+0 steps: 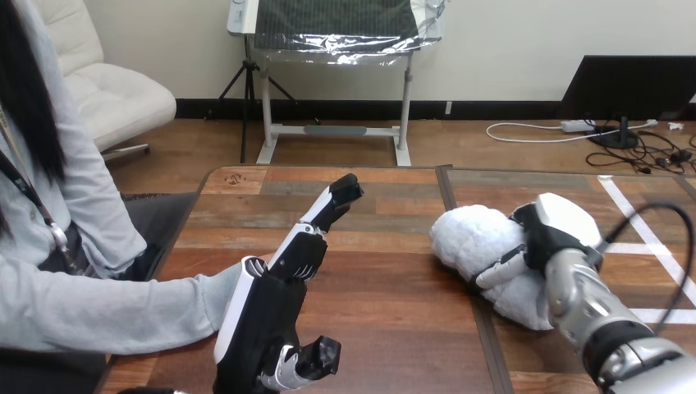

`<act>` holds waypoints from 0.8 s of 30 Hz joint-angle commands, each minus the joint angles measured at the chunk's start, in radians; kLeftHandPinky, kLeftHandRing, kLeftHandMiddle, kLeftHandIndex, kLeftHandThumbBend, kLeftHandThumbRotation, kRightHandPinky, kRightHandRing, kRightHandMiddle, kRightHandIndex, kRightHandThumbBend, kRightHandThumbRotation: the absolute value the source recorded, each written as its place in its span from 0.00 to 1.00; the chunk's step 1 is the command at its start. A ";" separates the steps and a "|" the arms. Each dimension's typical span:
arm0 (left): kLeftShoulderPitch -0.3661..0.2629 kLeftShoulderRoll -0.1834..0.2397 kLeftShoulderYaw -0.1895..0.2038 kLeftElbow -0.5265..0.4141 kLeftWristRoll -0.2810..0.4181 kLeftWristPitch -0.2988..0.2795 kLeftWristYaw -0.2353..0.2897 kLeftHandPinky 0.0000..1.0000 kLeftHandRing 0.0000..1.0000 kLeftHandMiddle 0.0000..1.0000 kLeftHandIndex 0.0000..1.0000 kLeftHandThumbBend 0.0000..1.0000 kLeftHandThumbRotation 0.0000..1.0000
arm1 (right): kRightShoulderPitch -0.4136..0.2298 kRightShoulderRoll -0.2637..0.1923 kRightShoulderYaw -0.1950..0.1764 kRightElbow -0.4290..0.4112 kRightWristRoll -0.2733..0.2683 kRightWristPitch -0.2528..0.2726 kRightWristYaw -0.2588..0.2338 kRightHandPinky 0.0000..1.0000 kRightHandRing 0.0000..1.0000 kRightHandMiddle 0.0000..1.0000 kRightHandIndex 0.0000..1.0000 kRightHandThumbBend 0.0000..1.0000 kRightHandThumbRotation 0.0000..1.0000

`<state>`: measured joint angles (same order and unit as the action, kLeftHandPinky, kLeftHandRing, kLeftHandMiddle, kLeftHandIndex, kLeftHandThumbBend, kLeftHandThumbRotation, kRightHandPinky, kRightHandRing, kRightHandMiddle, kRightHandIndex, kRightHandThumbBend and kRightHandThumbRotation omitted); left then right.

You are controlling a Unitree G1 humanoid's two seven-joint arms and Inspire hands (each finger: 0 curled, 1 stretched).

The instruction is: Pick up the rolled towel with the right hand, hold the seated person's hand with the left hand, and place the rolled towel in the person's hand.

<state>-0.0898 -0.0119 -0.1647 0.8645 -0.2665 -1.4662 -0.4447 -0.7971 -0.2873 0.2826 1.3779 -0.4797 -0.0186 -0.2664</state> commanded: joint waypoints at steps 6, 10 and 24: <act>-0.035 0.005 -0.008 -0.029 -0.006 -0.020 0.010 0.91 0.93 0.93 0.87 0.88 0.85 | 0.029 -0.010 -0.104 -0.028 0.096 -0.128 -0.036 0.58 0.60 0.60 0.45 0.88 0.00; -0.034 0.012 -0.022 -0.034 -0.023 -0.007 0.003 0.91 0.93 0.92 0.87 0.89 0.85 | 0.033 -0.010 -0.144 -0.040 0.137 -0.192 -0.039 0.57 0.59 0.58 0.46 0.86 0.00; -0.037 0.026 -0.014 -0.040 -0.007 -0.001 0.007 0.93 0.94 0.93 0.87 0.94 0.83 | 0.059 -0.003 -0.236 -0.073 0.239 -0.405 -0.046 0.40 0.44 0.49 0.45 0.84 0.00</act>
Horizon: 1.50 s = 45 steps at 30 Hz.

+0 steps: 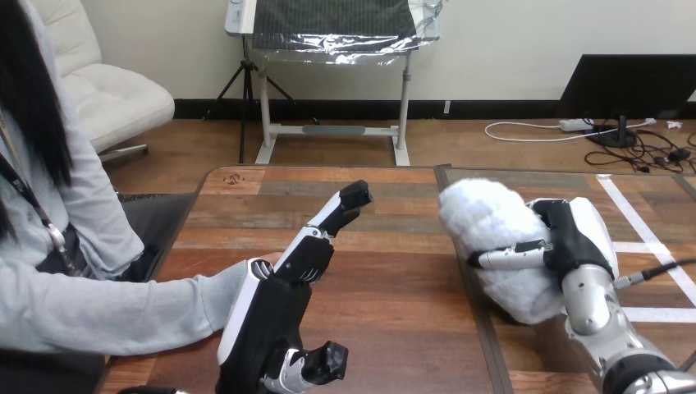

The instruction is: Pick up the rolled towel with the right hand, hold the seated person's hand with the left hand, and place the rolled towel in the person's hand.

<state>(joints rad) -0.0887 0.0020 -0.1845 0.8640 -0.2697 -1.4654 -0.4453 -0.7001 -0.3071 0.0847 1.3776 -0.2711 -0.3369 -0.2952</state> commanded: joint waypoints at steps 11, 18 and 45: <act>-0.028 0.010 0.026 -0.058 0.021 0.026 0.029 0.91 0.93 0.92 0.87 0.99 0.83 | -0.016 0.025 -0.060 -0.106 0.052 -0.200 -0.043 0.32 0.37 0.45 0.43 0.84 0.00; -0.023 0.019 0.037 -0.075 0.052 0.044 0.042 0.91 0.92 0.91 0.87 1.00 0.83 | 0.003 0.029 -0.072 -0.128 0.054 -0.268 -0.049 0.27 0.33 0.44 0.43 0.83 0.00; 0.031 0.048 0.297 -0.276 0.634 0.235 0.357 1.00 0.99 0.94 0.91 1.00 0.65 | 0.065 0.063 -0.097 -0.206 0.105 -0.452 -0.003 0.27 0.30 0.41 0.44 0.82 0.00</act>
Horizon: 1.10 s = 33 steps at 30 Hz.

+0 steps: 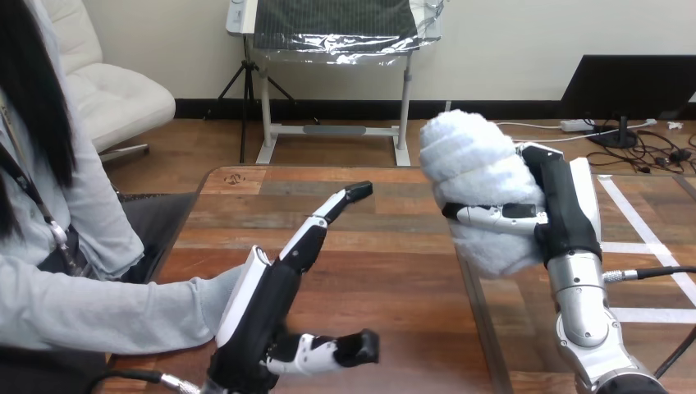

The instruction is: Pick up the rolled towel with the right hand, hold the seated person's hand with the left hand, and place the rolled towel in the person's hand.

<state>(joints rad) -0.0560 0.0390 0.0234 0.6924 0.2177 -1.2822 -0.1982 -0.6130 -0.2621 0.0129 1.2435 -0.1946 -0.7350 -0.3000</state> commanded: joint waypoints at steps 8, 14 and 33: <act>-0.003 0.068 0.119 -0.175 0.349 0.169 0.292 1.00 0.99 0.95 0.92 1.00 0.56 | -0.001 0.033 -0.035 -0.100 0.042 -0.094 0.021 0.29 0.32 0.40 0.44 0.81 0.00; -0.020 0.130 0.106 -0.200 0.441 0.241 0.394 1.00 0.95 0.92 0.91 1.00 0.48 | 0.016 0.048 -0.053 -0.121 0.076 -0.118 0.071 0.29 0.32 0.41 0.44 0.80 0.00; -0.082 0.314 0.036 -0.205 0.476 0.425 0.471 0.88 0.86 0.86 0.88 1.00 0.37 | 0.066 0.072 -0.080 -0.182 0.134 -0.182 0.157 0.29 0.33 0.44 0.45 0.79 0.00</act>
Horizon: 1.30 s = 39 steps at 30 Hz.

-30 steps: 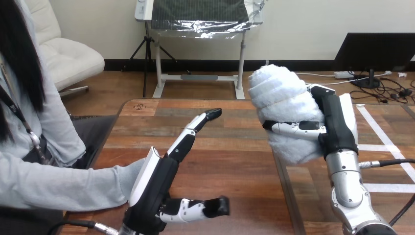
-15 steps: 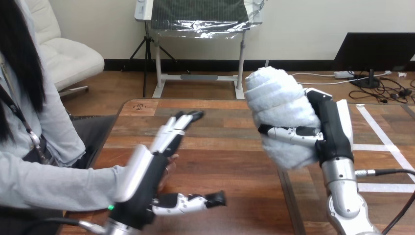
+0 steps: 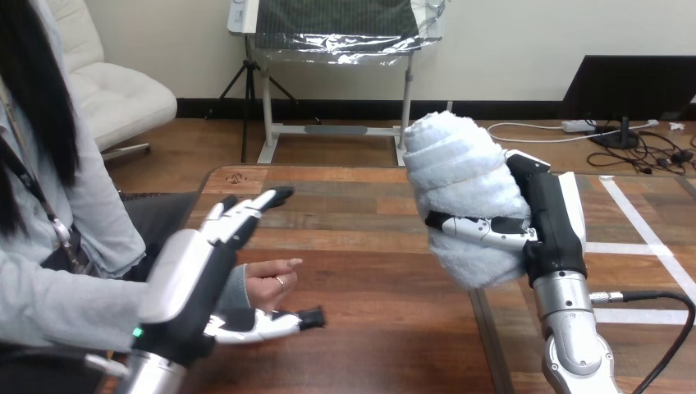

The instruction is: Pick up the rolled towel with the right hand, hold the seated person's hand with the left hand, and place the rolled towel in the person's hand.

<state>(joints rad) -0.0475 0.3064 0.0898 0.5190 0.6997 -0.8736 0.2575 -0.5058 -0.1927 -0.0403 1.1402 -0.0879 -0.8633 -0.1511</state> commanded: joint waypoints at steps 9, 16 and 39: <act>-0.116 0.109 -0.052 -0.011 -0.021 0.067 0.001 0.84 0.86 0.86 0.88 1.00 0.35 | -0.022 0.011 -0.036 -0.092 0.054 -0.077 0.051 0.29 0.33 0.44 0.45 0.78 0.00; -0.127 0.151 -0.071 -0.012 -0.026 0.110 -0.015 0.83 0.86 0.86 0.89 1.00 0.31 | -0.006 0.007 -0.034 -0.102 0.047 -0.093 0.053 0.28 0.33 0.43 0.45 0.79 0.00; -0.168 0.251 -0.124 0.002 -0.037 0.208 -0.092 0.77 0.82 0.83 0.83 1.00 0.16 | 0.046 0.005 -0.033 -0.156 0.045 -0.108 0.061 0.28 0.33 0.43 0.45 0.78 0.00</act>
<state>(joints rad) -0.1390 0.5219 -0.0163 0.5201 0.6839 -0.6822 0.1843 -0.4205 -0.1913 -0.0553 1.0633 -0.0568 -0.9321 -0.0959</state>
